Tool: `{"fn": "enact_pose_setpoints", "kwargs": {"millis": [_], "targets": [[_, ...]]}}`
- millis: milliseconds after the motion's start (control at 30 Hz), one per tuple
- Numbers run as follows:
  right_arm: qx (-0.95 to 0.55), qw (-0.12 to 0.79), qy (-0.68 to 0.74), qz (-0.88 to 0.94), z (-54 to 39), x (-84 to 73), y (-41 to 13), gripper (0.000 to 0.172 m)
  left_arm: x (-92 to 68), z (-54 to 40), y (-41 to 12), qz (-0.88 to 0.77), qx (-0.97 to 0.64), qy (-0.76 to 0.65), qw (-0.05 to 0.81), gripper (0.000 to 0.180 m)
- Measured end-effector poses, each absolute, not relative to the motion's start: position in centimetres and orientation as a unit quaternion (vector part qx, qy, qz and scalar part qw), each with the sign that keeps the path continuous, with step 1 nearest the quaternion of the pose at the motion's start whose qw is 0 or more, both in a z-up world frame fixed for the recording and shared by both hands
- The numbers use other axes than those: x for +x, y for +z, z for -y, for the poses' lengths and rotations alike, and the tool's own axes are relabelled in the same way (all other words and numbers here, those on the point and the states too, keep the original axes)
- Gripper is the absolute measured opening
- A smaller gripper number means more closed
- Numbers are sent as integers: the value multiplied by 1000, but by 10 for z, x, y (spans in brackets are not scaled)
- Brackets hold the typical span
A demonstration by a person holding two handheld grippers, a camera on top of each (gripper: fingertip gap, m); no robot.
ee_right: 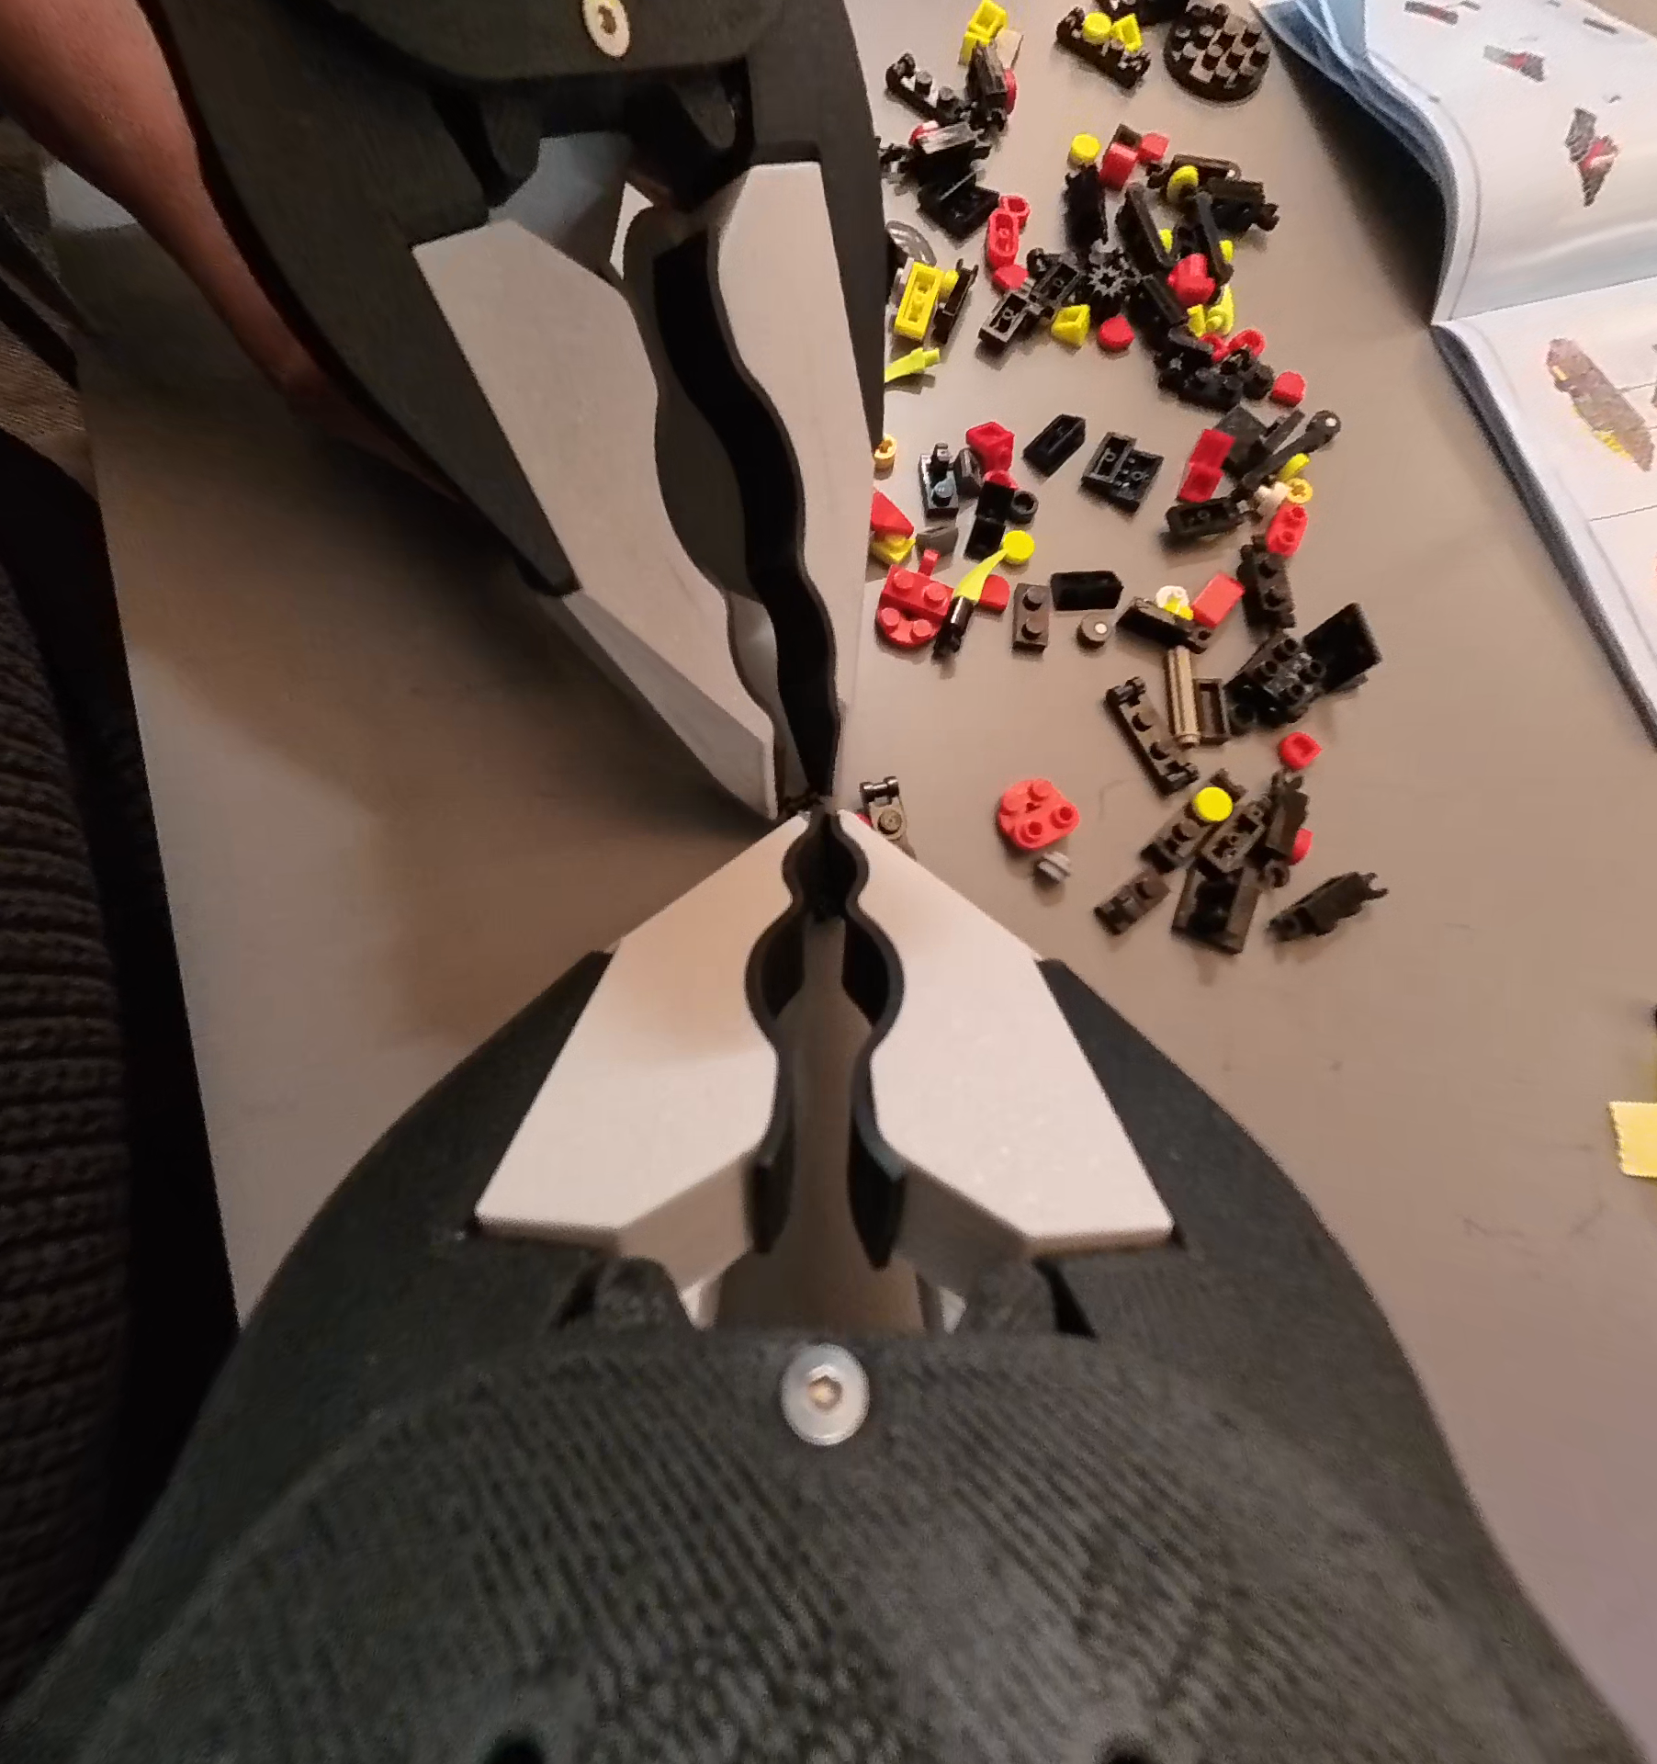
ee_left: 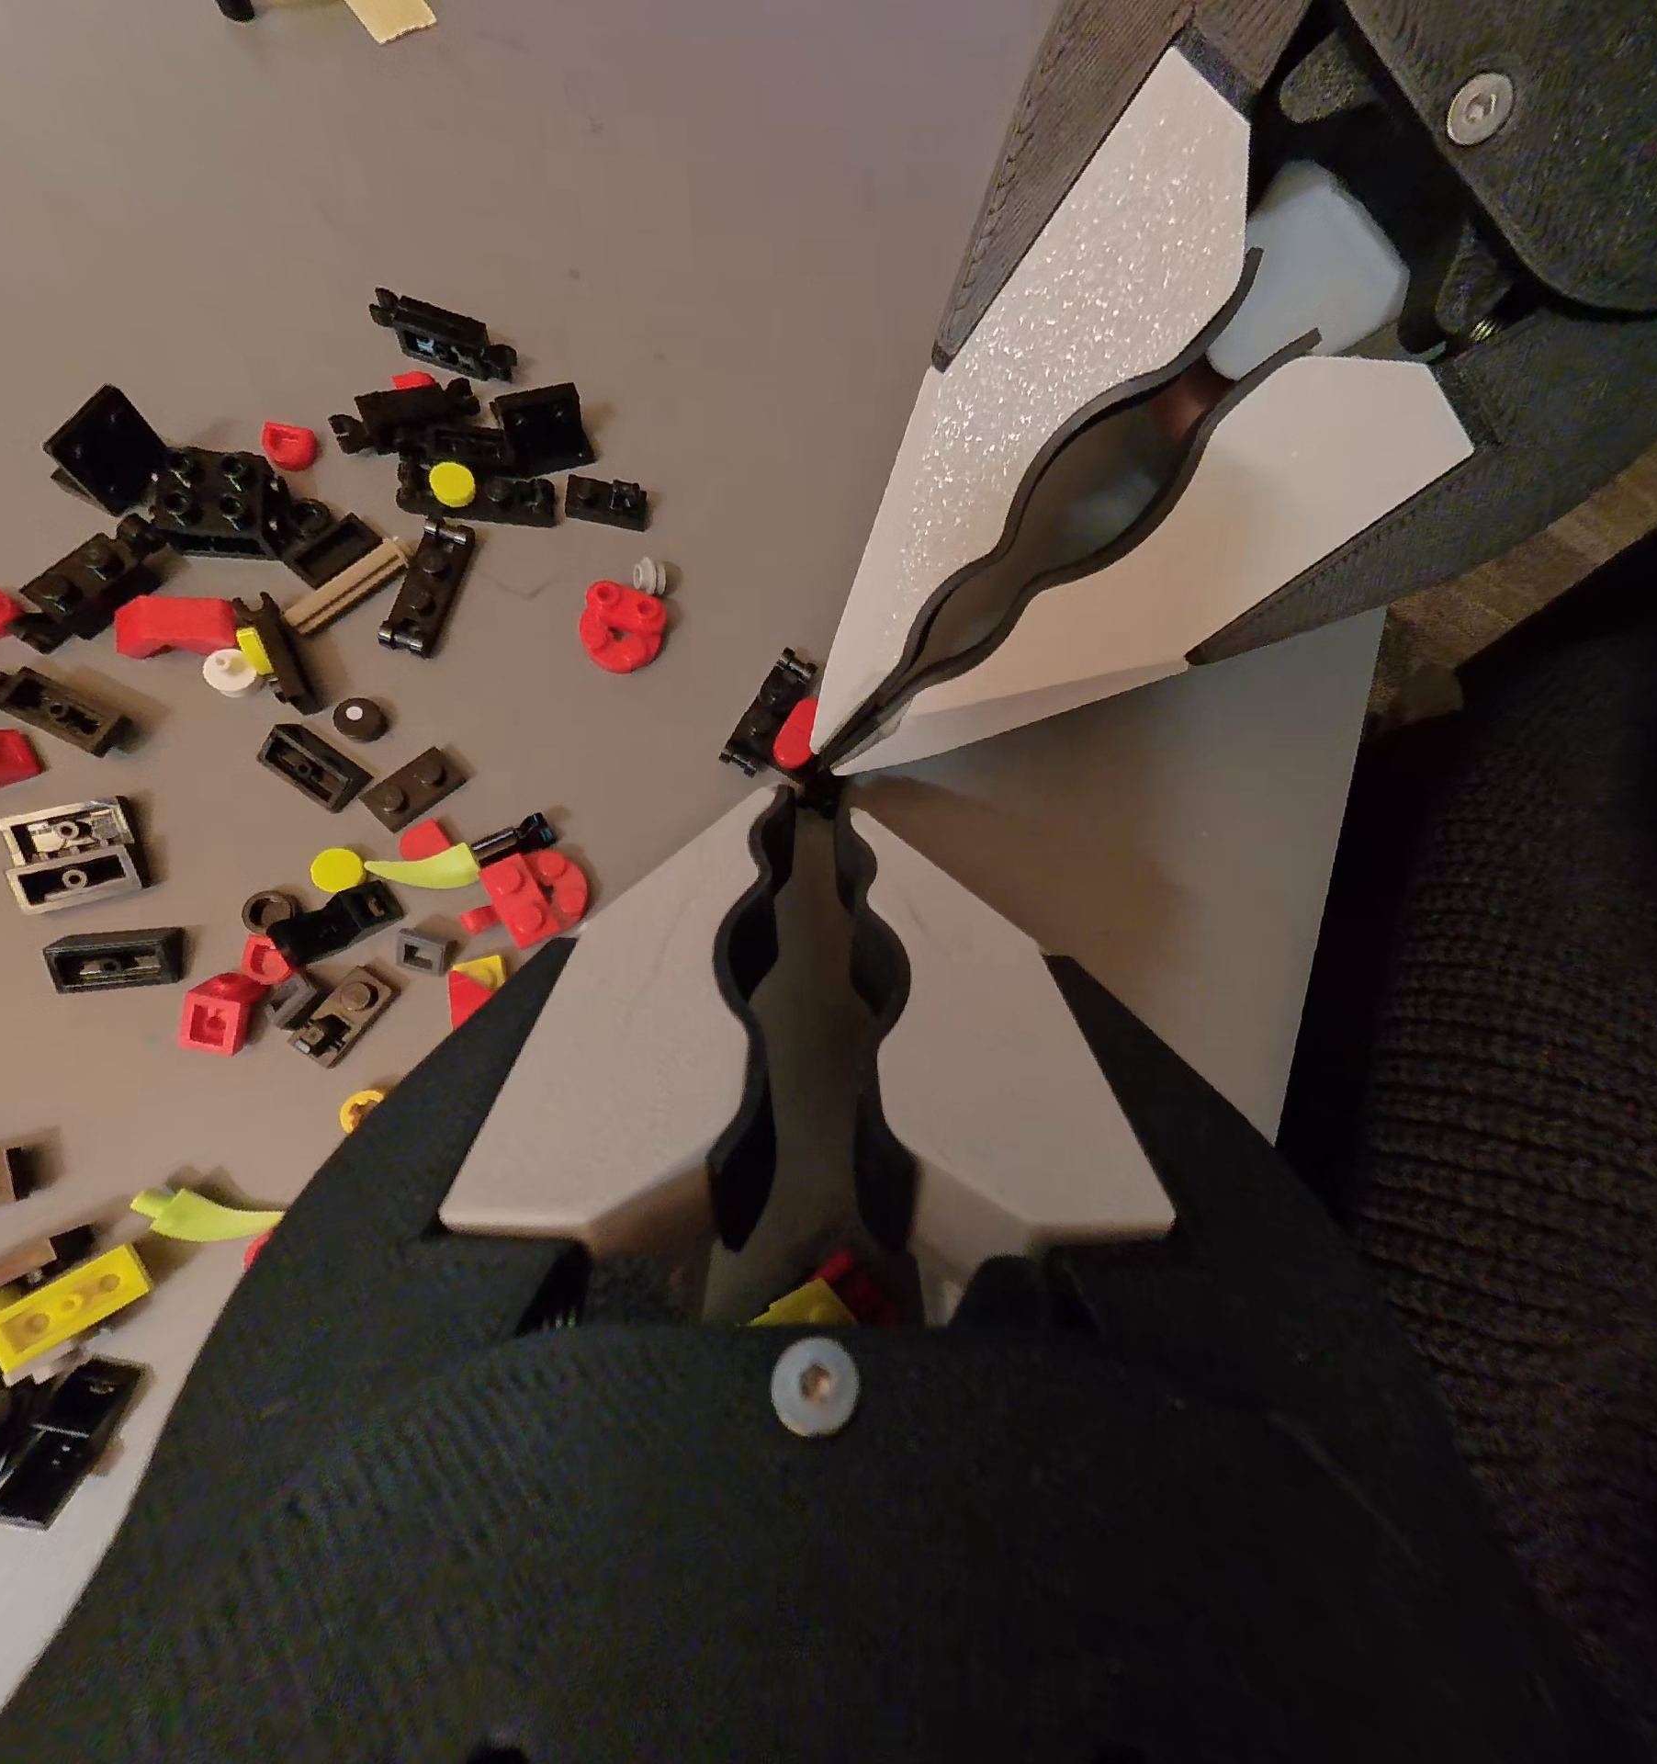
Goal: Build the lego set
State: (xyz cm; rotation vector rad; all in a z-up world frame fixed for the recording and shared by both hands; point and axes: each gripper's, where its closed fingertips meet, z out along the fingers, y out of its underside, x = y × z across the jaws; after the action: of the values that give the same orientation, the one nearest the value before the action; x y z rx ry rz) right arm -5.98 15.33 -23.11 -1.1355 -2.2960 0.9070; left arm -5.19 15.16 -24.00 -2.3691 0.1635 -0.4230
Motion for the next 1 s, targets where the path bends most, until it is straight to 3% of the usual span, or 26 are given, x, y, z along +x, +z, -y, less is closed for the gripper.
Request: {"fn": "enact_pose_setpoints", "kwargs": {"millis": [1000], "targets": [[-435,217,327,810,-174,-60,-226,1,-54,-154,-235,-54,-914,-164,367,6]]}}
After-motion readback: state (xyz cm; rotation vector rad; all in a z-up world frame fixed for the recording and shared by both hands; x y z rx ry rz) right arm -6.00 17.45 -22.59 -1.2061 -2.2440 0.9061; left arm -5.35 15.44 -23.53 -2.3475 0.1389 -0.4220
